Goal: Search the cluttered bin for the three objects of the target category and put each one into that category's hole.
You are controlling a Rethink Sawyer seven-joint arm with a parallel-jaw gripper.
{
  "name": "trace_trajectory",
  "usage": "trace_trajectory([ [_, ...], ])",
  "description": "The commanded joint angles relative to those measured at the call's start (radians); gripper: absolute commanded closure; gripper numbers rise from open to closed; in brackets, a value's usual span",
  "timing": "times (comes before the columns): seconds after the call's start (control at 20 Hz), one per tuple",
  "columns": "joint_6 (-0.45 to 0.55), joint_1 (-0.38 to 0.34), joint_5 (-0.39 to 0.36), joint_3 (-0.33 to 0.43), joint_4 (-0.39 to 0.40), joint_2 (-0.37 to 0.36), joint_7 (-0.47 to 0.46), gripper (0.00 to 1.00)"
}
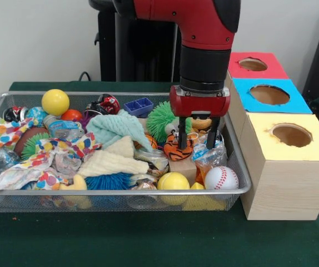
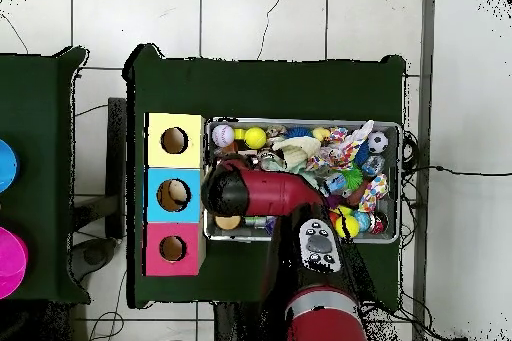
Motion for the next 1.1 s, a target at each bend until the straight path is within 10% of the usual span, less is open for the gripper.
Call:
trace_trajectory([
  [0.05,0.084,0.015,-0.082,-0.046,-0.063,0.037,0.038,0.0],
  [0.7,0.052,0.093,-0.165,-0.168,-0.14,0.094,0.064,0.0],
  [1.1,0.002,0.022,-0.104,-0.095,-0.099,0.193,0.125,0.0],
])
